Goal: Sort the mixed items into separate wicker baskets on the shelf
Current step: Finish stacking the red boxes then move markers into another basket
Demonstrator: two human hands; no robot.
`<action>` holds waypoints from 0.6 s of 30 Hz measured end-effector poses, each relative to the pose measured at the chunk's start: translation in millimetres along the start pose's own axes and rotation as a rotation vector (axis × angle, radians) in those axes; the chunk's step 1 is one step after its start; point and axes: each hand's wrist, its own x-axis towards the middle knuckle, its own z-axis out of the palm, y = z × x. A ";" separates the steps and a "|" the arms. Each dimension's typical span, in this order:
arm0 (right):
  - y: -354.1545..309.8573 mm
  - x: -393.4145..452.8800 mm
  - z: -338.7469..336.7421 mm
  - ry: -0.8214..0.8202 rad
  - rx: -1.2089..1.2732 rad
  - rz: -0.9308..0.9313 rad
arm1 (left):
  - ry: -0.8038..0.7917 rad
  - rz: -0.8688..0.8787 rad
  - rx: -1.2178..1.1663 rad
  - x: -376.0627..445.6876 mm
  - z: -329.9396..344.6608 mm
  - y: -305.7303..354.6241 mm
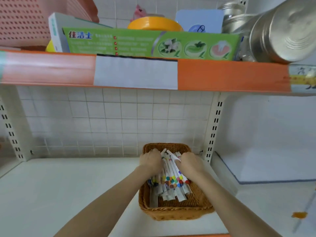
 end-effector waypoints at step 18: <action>-112.1 -39.3 7.3 -0.087 0.328 -0.334 | 0.182 -0.267 -0.073 -97.6 -34.2 -93.8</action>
